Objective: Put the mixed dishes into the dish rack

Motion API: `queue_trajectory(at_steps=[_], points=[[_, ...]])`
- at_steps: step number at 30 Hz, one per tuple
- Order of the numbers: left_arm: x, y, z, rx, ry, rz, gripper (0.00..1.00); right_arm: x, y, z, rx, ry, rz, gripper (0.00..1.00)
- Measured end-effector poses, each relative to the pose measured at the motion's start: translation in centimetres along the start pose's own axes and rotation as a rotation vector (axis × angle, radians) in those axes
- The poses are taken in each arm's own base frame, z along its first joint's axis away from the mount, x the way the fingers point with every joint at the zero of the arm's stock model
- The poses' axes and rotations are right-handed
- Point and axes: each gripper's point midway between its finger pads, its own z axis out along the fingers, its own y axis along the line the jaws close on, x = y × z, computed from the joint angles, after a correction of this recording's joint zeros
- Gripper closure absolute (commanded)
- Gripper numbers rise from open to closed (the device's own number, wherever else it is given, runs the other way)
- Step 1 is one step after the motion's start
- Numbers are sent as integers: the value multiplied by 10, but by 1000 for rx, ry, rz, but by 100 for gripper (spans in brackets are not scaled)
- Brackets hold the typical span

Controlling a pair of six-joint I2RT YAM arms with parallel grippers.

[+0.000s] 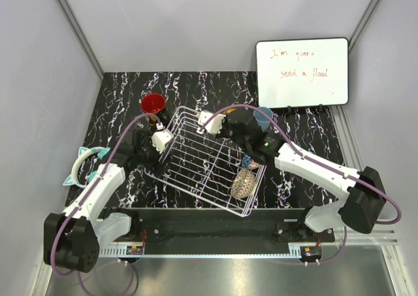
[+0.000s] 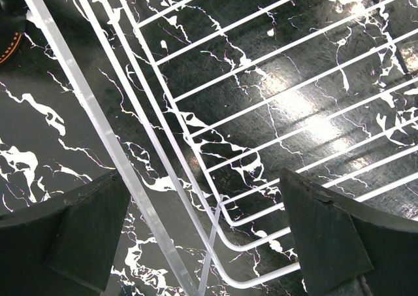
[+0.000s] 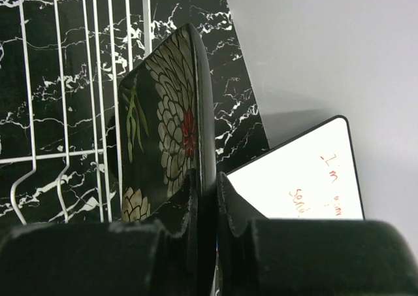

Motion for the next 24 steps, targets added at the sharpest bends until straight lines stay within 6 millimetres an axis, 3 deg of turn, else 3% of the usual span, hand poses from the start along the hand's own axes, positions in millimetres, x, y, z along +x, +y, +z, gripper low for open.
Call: queue_trajectory(at_steps=[12, 24], points=[[2, 0, 1, 5, 5, -19, 1, 8, 27, 35, -90, -14, 17, 100], [2, -1, 2, 9, 5, -29, 1, 14, 28, 43, -110, -52, 8, 100]])
